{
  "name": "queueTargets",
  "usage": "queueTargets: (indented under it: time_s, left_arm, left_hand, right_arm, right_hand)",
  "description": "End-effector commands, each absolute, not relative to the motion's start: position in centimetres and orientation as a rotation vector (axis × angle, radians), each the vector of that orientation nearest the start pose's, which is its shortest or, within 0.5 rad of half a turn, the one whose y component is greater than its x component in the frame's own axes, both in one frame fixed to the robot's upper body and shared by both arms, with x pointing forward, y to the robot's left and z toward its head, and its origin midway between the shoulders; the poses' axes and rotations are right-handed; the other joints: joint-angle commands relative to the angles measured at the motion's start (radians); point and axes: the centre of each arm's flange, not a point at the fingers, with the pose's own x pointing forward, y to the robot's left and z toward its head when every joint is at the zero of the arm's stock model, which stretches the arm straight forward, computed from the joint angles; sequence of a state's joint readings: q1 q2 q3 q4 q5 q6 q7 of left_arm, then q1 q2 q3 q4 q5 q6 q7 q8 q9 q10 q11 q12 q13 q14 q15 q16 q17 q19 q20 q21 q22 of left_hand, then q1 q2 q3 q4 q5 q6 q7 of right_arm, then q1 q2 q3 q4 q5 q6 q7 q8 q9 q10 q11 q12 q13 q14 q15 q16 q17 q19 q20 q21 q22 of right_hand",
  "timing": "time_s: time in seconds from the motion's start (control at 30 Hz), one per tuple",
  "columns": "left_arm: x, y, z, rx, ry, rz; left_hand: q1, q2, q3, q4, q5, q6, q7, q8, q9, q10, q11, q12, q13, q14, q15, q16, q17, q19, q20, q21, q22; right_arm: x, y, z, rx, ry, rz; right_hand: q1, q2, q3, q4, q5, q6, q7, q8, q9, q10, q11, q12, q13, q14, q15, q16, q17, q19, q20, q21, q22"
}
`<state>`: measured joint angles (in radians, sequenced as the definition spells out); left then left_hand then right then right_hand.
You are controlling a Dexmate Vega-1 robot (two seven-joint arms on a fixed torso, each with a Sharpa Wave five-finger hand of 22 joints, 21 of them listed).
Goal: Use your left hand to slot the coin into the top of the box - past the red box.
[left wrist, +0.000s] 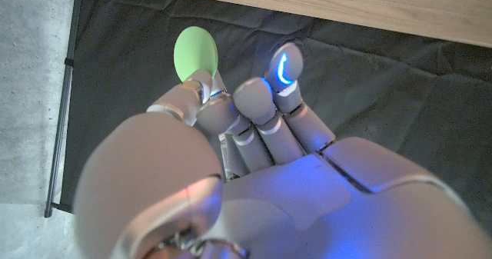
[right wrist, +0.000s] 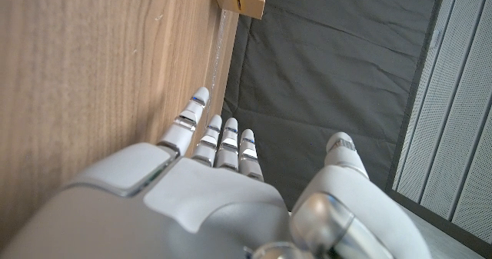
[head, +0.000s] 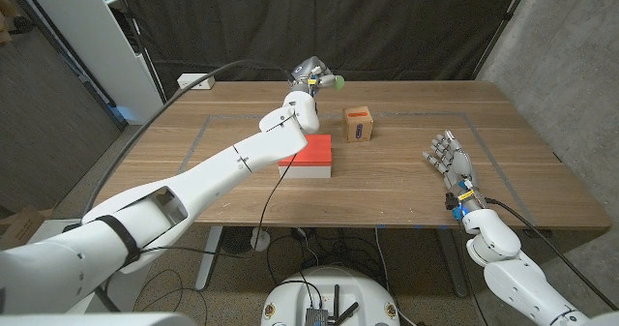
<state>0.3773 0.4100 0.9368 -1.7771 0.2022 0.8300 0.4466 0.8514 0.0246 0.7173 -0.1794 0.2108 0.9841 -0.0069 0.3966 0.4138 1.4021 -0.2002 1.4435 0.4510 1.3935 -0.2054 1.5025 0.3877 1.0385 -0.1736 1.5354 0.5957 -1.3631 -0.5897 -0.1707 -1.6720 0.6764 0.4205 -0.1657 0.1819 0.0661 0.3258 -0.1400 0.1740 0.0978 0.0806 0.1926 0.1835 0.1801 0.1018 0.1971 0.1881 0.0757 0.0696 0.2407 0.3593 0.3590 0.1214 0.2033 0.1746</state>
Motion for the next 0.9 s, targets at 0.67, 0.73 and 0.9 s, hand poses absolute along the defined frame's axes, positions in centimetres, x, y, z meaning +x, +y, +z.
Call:
queueTargets:
  time_s: [0.67, 0.73, 0.9]
  left_arm:
    - [59.0, -0.6, 13.4, 1.245, -0.636, 0.374]
    - [59.1, -1.0, 13.3, 1.257, -0.633, 0.375]
    - [59.5, -1.8, 12.9, 1.274, -0.623, 0.374]
  left_hand:
    - [0.005, -0.011, -0.004, 0.003, 0.004, 0.05, 0.025, 0.007, 0.001, 0.002, -0.008, 0.006, -0.006, 0.009, -0.004, 0.01, 0.01, 0.007, -0.041, -0.006, 0.008]
    - [0.005, -0.012, -0.005, 0.002, 0.004, 0.051, 0.025, 0.007, 0.0, 0.002, -0.008, 0.012, 0.001, 0.004, -0.004, 0.003, 0.003, 0.004, -0.041, -0.01, 0.004]
    - [0.005, -0.011, -0.004, 0.003, 0.005, 0.049, 0.022, 0.009, 0.002, -0.002, -0.008, 0.011, 0.0, 0.007, -0.004, 0.007, 0.008, 0.009, -0.041, -0.005, 0.01]
  right_arm:
    - [53.9, -34.4, -14.2, 0.181, -0.579, 0.025]
    - [53.9, -34.5, -14.2, 0.19, -0.576, 0.023]
    - [53.9, -34.6, -14.4, 0.188, -0.573, 0.022]
  right_hand:
    - [0.008, 0.0, 0.006, -0.001, 0.005, 0.009, 0.001, 0.004, 0.002, 0.007, 0.001, 0.007, 0.006, 0.008, -0.002, 0.004, 0.002, 0.008, 0.0, 0.004, 0.005]
    - [0.008, 0.0, 0.006, -0.001, 0.005, 0.009, 0.001, 0.004, 0.002, 0.007, 0.001, 0.007, 0.006, 0.008, -0.002, 0.004, 0.002, 0.008, 0.0, 0.004, 0.005]
    - [0.008, 0.0, 0.006, -0.001, 0.005, 0.009, 0.001, 0.004, 0.002, 0.007, 0.001, 0.007, 0.006, 0.008, -0.002, 0.004, 0.002, 0.008, 0.0, 0.004, 0.005]
